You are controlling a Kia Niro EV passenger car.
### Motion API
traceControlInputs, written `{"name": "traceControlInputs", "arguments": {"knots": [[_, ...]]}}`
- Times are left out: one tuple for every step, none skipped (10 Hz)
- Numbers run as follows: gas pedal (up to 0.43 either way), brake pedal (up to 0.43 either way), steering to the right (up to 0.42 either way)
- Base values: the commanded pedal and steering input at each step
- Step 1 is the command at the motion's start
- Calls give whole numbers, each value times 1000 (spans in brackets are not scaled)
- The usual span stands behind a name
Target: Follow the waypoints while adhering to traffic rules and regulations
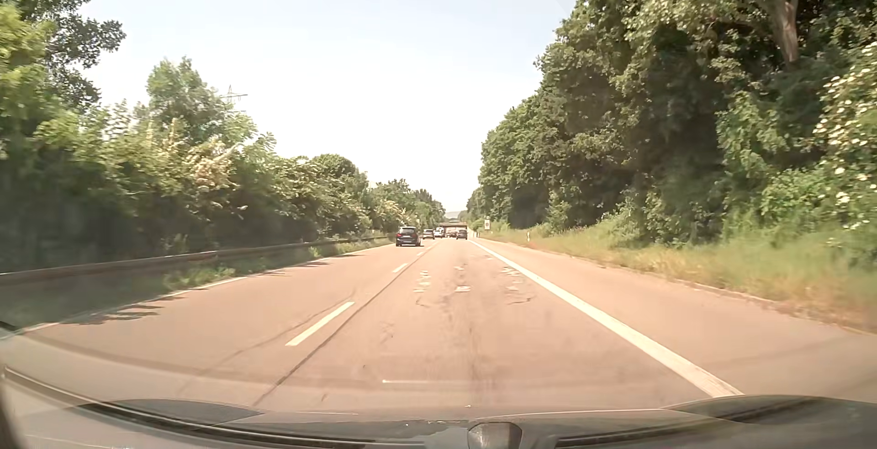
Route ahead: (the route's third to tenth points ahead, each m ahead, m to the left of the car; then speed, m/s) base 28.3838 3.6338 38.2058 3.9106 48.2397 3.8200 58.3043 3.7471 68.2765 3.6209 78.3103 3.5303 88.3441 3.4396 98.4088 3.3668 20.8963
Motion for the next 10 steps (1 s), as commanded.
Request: {"name": "traceControlInputs", "arguments": {"knots": [[110, 0, -1], [110, 0, -1], [110, 0, -1], [110, 0, -1], [110, 0, -1], [110, 0, -1], [110, 0, -1], [110, 0, -1], [110, 0, -1], [110, 0, -1]]}}
